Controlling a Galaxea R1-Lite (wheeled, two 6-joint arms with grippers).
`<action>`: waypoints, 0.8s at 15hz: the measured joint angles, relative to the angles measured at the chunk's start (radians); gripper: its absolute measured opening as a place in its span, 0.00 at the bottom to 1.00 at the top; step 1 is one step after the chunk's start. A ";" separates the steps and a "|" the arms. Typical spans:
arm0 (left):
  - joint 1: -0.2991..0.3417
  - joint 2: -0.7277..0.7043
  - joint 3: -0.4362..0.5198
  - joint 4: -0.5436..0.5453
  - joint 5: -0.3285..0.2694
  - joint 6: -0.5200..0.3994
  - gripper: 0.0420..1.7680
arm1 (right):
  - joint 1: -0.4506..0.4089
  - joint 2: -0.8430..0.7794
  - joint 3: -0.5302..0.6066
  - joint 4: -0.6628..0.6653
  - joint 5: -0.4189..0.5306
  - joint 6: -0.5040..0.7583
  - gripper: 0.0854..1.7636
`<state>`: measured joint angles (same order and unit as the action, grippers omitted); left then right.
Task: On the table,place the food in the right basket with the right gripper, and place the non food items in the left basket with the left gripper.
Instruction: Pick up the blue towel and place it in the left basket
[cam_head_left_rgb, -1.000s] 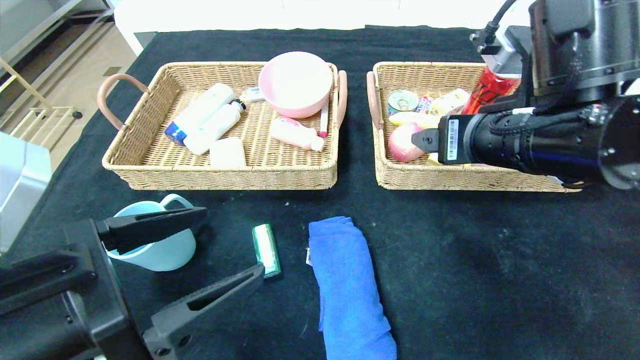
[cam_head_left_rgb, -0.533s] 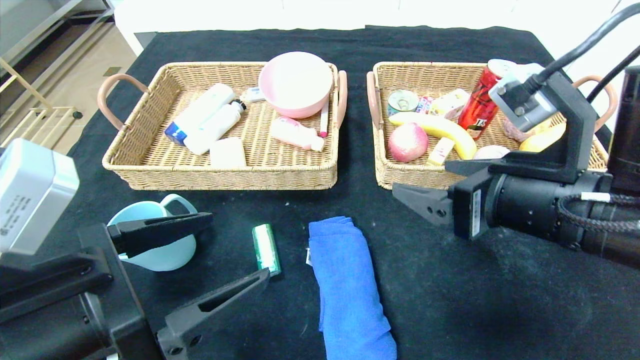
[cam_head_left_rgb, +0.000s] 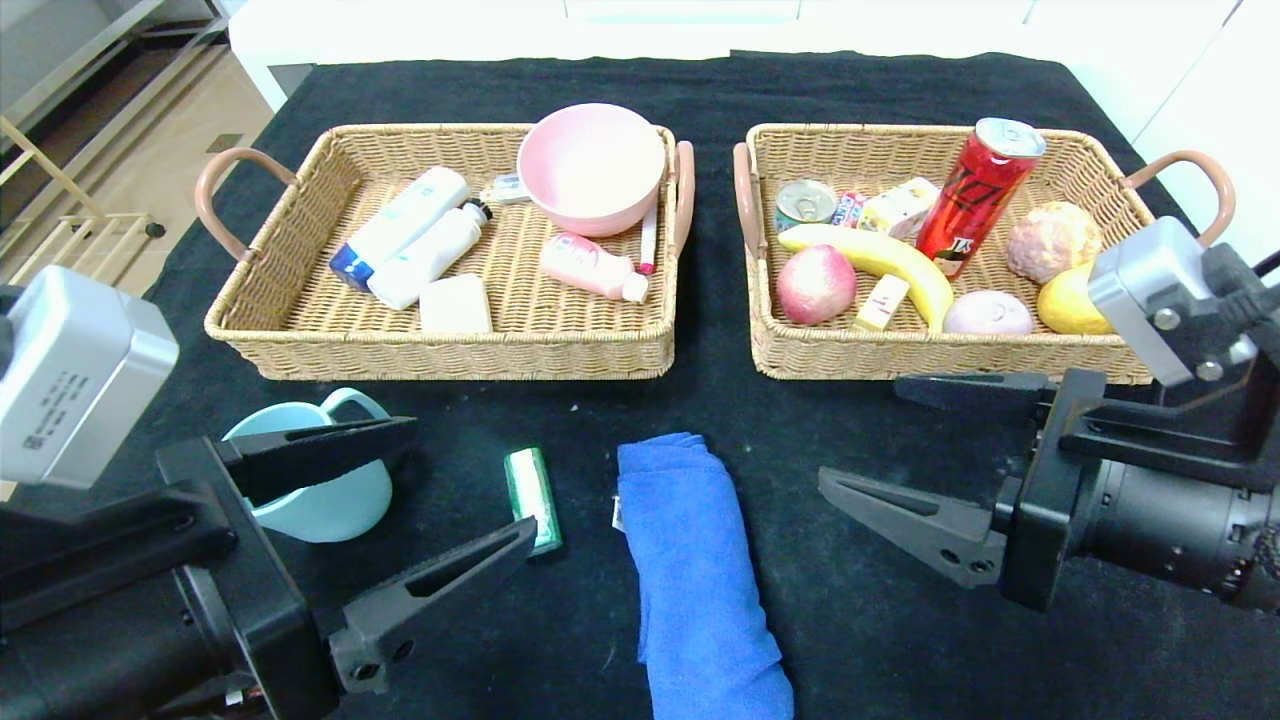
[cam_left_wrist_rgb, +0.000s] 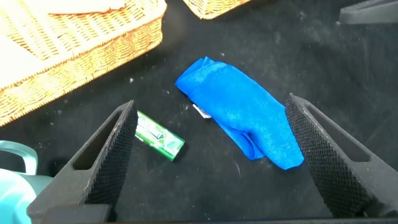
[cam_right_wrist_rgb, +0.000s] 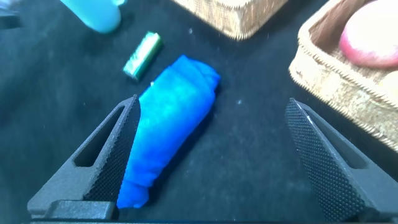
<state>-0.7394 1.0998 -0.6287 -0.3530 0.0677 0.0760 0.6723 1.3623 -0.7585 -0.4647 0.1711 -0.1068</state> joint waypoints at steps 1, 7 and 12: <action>-0.001 0.001 -0.001 0.001 0.000 0.000 0.97 | -0.011 -0.002 0.035 -0.057 0.008 0.000 0.96; -0.003 0.039 -0.009 -0.007 0.052 -0.003 0.97 | -0.124 0.002 0.205 -0.304 0.124 0.005 0.96; -0.005 0.049 -0.014 -0.014 0.106 -0.001 0.97 | -0.193 0.019 0.224 -0.307 0.163 0.003 0.96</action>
<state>-0.7440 1.1487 -0.6426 -0.3674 0.1732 0.0745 0.4791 1.3815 -0.5343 -0.7721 0.3338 -0.1043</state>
